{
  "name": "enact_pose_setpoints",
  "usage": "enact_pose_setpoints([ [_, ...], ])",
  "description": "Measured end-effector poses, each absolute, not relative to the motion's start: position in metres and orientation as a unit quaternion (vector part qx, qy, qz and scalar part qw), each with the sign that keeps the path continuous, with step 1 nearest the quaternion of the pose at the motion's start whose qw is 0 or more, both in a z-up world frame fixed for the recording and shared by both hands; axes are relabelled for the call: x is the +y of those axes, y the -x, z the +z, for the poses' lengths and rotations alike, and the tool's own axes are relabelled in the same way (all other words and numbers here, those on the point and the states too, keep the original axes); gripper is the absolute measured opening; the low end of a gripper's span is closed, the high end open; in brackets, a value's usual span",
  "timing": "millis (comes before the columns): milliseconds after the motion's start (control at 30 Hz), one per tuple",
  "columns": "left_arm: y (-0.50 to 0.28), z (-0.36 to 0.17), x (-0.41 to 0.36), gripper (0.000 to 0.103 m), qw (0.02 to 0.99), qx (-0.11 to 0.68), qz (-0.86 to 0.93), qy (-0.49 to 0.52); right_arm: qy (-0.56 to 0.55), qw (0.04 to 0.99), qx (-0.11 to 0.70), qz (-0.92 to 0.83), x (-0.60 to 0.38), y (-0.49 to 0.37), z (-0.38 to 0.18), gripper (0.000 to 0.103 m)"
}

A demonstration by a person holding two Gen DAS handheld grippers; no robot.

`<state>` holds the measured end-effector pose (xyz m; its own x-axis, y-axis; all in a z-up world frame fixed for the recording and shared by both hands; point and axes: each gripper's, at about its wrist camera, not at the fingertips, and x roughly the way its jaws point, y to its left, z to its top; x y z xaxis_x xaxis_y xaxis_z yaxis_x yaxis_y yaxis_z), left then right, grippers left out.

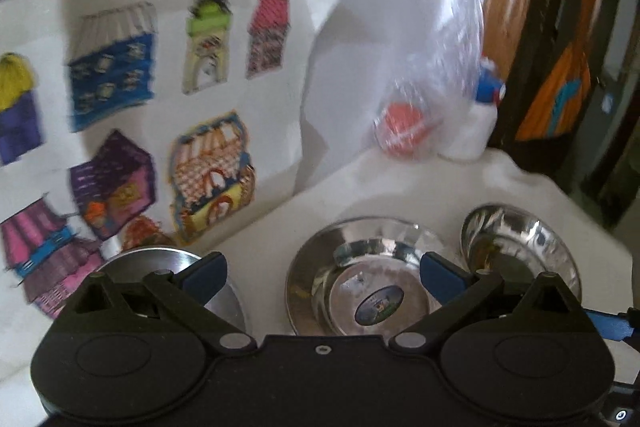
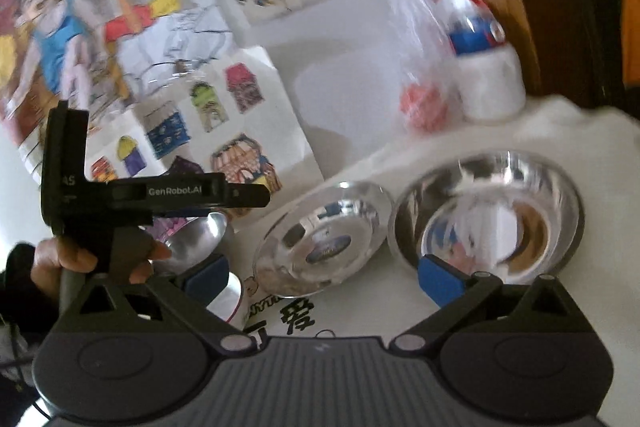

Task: Organize plates and bowls

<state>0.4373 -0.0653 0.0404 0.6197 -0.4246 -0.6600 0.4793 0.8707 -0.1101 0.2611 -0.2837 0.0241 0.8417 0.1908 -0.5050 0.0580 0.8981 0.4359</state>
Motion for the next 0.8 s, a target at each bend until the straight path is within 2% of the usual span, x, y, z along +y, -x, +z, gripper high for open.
enact_pose_setpoints([
  [267,-0.47,0.022,-0.073,0.102,0.88,0.397,-0.256,-0.041,-0.273,0.913,0.302,0.02,-0.277,-0.283,0.002,0.103],
  [800,-0.49,0.01,-0.102,0.102,0.86,0.414,-0.283,-0.09,-0.294,0.905,0.309,-0.004,-0.277,-0.305,-0.022,0.101],
])
